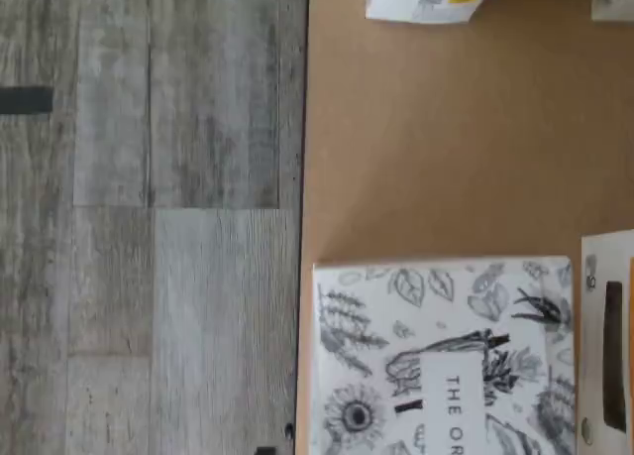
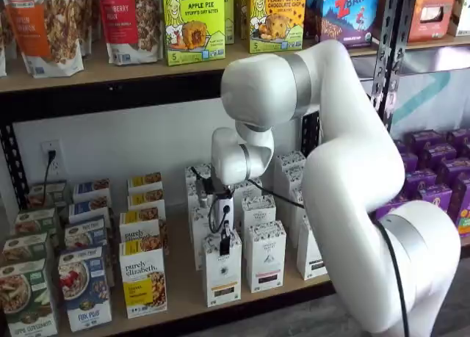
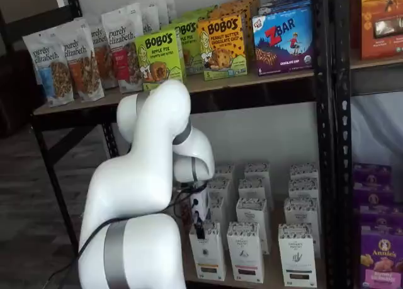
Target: Pick up the white box with a yellow strip in the middle, on the bottom shelf, the fourth box from the left
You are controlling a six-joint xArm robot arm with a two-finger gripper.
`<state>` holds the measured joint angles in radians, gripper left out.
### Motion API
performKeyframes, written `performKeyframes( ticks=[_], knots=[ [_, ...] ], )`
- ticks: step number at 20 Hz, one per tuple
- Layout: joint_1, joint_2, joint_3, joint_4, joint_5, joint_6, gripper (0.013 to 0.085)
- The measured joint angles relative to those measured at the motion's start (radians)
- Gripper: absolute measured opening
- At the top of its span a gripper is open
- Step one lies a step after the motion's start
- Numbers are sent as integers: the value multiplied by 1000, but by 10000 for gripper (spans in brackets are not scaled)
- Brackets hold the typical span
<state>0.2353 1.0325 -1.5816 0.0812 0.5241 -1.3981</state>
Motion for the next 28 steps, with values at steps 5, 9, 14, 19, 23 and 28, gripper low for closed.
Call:
performKeyframes(
  ticks=[5, 9, 14, 19, 23, 28],
  knots=[
    [1, 44, -52, -39, 24, 34, 850],
    [4, 69, -70, -70, 21, 64, 850],
    [6, 97, -84, -71, 5, 66, 850],
    [6, 114, -93, -44, -13, 43, 850],
    [5, 123, -102, -51, -13, 47, 730],
    [5, 127, -110, -54, 5, 50, 650]
  ],
)
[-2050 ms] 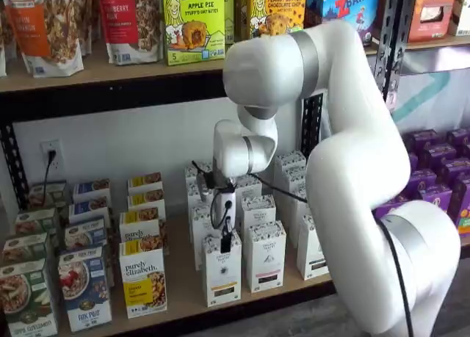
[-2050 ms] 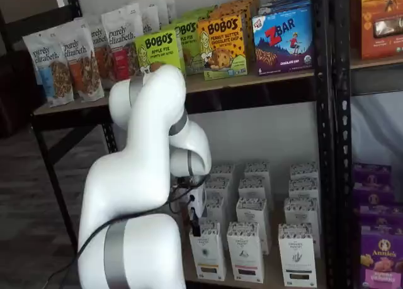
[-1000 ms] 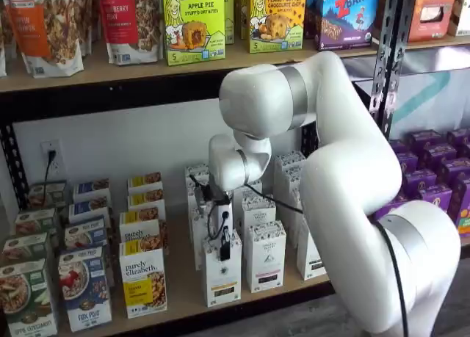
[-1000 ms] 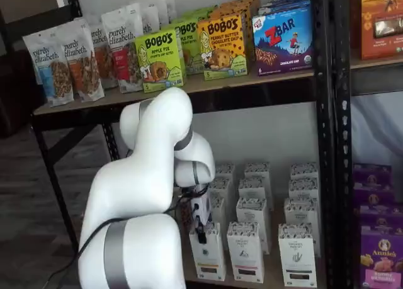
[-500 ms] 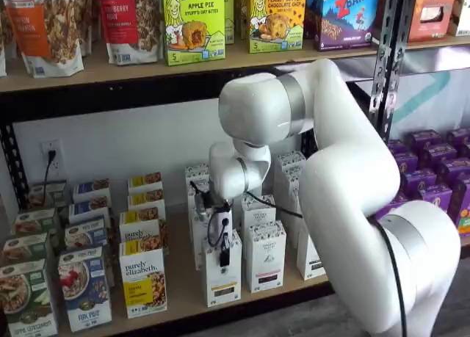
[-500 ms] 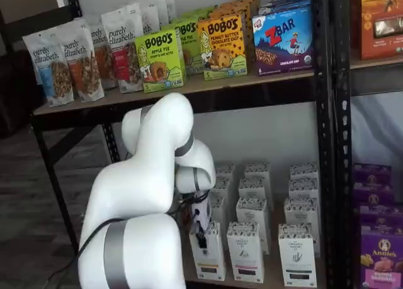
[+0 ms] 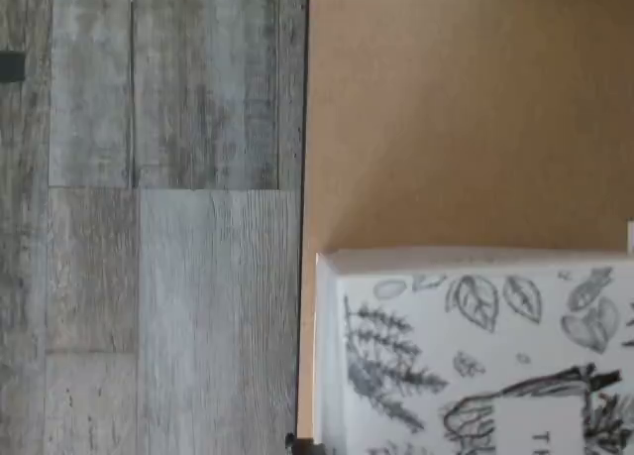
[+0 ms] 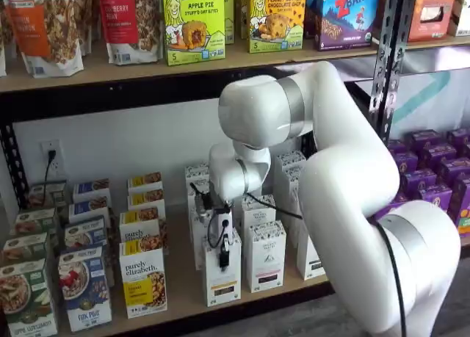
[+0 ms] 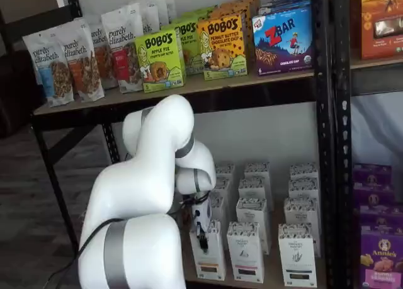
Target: Pick up the white box with a yellow strip in the middle, on the bottom shelf, the fourth box from the left
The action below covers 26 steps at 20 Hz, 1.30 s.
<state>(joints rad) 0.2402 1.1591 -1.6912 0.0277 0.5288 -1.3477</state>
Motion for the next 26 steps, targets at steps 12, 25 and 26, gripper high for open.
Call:
performKeyframes(
  ticks=[12, 25, 26],
  knots=[
    [-2, 2, -22, -9, 60, 7, 570],
    [8, -54, 55, 6, 49, 4, 490],
    [9, -63, 69, 8, 47, 3, 490]
  ],
)
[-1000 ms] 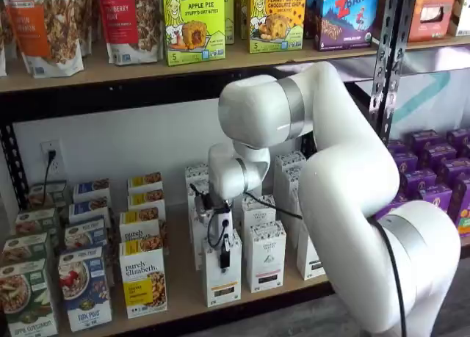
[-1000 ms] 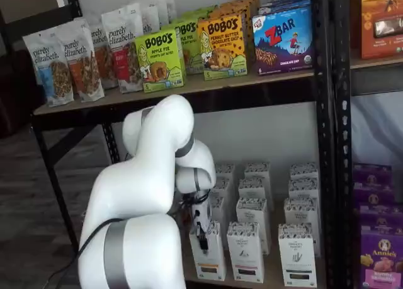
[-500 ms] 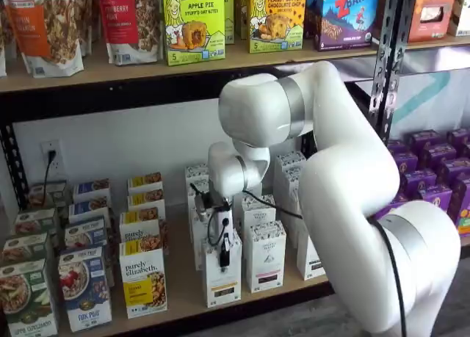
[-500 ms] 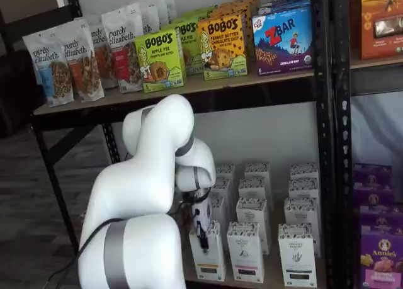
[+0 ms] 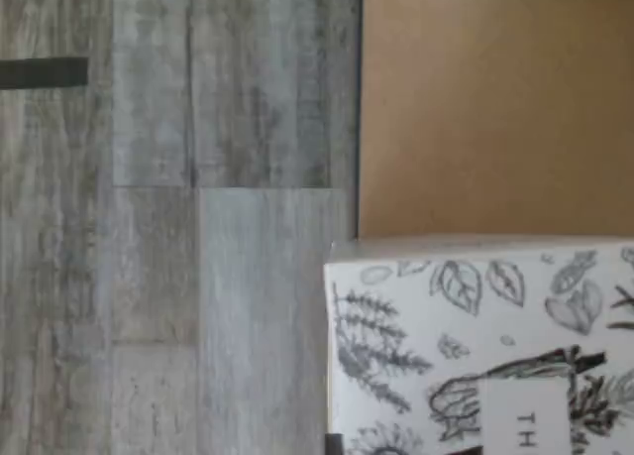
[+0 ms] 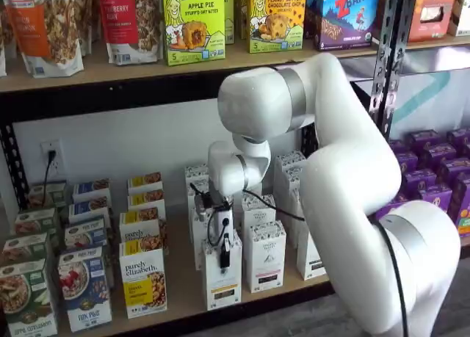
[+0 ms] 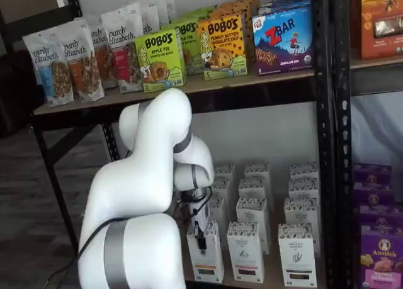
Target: Pick up the white box with a yellow strip in the middle, on the bottom shelf, the fourth box from the left
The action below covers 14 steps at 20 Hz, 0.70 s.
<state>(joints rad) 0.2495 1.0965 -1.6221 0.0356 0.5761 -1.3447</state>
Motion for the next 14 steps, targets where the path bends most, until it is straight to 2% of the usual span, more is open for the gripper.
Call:
performKeyframes(
  ticks=[6, 10, 14],
  knots=[
    [13, -70, 117, 3, -44, 9, 490],
    [24, -126, 213, -8, -92, 28, 490],
    [37, -208, 335, 6, -140, 27, 490]
  ],
)
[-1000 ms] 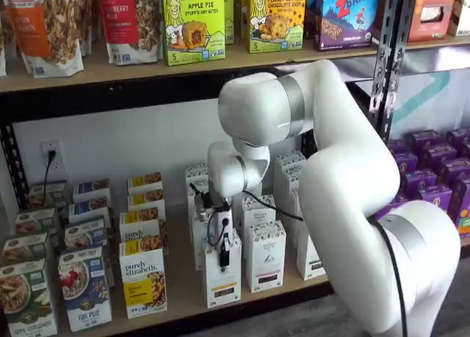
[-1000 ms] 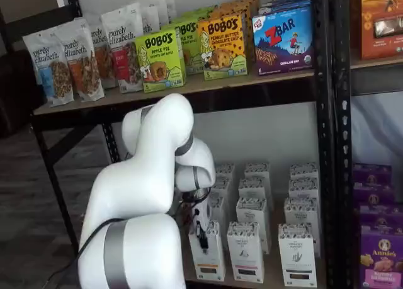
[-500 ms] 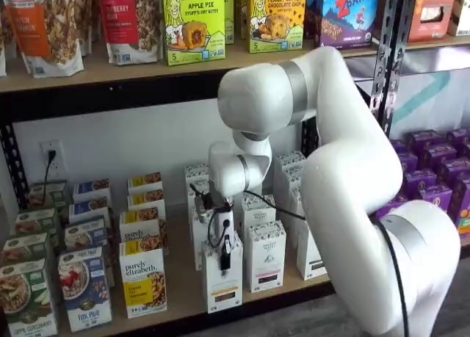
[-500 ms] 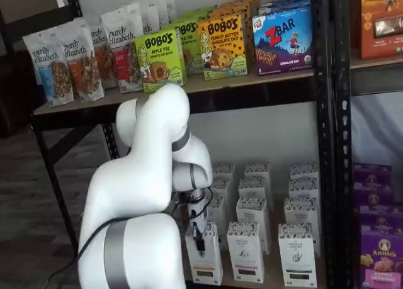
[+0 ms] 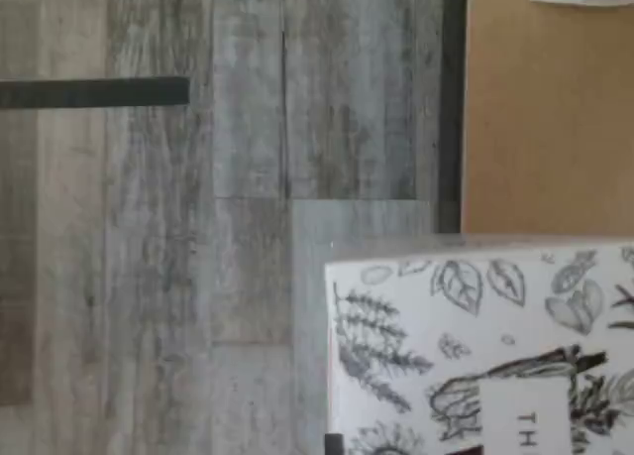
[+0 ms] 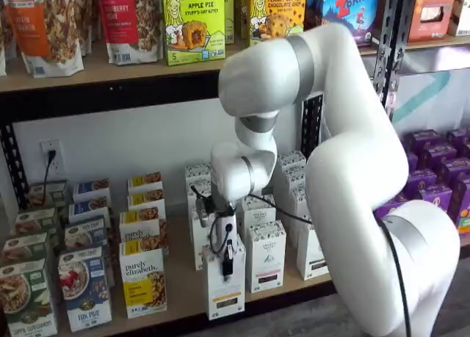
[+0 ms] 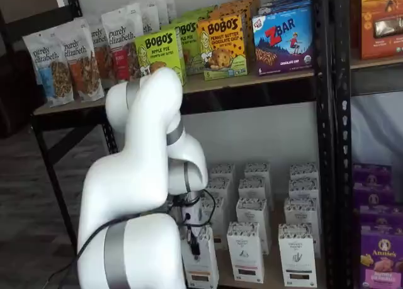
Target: Pick up the white box with a yellow strip in the middle, on the bottom shelf, the fourth box from the left
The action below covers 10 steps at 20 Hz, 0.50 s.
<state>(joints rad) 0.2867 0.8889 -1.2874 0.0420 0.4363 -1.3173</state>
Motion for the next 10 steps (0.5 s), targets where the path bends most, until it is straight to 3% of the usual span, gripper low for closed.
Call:
performKeyframes(
  ticks=[5, 10],
  knots=[
    [15, -109, 147, 0, -59, 13, 490],
    [26, -236, 292, -44, -89, 66, 490]
  ],
)
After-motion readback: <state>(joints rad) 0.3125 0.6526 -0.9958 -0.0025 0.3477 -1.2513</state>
